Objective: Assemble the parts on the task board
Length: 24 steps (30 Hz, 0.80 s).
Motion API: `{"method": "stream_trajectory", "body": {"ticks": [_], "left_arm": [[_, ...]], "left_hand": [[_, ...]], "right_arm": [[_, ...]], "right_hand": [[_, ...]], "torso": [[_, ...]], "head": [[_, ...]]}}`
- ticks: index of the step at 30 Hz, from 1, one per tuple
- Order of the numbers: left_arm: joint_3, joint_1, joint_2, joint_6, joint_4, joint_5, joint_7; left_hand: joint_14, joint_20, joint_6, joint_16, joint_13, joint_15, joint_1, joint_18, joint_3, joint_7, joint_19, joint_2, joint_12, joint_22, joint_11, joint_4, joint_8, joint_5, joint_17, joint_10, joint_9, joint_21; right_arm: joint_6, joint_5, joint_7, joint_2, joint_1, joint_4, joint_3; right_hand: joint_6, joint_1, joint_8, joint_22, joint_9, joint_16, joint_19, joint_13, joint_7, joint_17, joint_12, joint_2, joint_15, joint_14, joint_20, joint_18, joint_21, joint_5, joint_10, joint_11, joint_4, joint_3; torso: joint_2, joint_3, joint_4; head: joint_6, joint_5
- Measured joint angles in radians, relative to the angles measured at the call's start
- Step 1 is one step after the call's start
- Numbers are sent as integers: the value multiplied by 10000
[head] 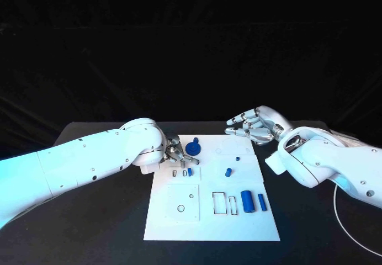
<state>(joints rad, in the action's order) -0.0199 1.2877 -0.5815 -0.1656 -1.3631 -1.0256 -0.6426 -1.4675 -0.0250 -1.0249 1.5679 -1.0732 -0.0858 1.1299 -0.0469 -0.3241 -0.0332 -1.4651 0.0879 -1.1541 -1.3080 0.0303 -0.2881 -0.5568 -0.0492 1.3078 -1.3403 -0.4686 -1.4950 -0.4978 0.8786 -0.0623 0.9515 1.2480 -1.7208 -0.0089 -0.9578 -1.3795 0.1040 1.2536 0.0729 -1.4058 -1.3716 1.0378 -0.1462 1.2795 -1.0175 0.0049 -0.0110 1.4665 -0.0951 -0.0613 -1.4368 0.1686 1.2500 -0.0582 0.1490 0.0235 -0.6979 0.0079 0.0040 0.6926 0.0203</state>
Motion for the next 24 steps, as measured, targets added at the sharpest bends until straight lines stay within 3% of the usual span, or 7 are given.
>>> {"method": "stream_trajectory", "body": {"ticks": [13, 24], "left_arm": [[-74, -7, 457, -605, 432, -192, -186], [-85, -17, 616, -890, 532, -232, -252]], "left_hand": [[0, -1, 108, 0, -27, 0, 121, -2, -55, 35, 0, 120, 0, 2, 0, 2, -126, 0, -2, 0, -217, 0], [0, -1, 214, 0, -26, 1, 292, -2, -82, 0, 0, 291, 0, 3, 0, 29, -232, 0, -3, 1, -405, 1]], "right_arm": [[75, -34, -65, -66, 5, 54, -1], [193, -41, -110, -91, 5, 84, -2]], "right_hand": [[1, 0, 0, -67, -10, 55, 38, -97, 0, -69, 78, 0, 0, 0, 38, 1, 41, 274, -42, -33, 1, 54], [1, 0, 40, -95, -18, 96, 60, -133, 0, -96, 98, 0, 1, 0, 16, 1, 78, 427, -74, -1, -26, 81]], "torso": [[-10, -8, 6], [-9, 0, 14]], "head": [[93, 18], [156, 23]]}}
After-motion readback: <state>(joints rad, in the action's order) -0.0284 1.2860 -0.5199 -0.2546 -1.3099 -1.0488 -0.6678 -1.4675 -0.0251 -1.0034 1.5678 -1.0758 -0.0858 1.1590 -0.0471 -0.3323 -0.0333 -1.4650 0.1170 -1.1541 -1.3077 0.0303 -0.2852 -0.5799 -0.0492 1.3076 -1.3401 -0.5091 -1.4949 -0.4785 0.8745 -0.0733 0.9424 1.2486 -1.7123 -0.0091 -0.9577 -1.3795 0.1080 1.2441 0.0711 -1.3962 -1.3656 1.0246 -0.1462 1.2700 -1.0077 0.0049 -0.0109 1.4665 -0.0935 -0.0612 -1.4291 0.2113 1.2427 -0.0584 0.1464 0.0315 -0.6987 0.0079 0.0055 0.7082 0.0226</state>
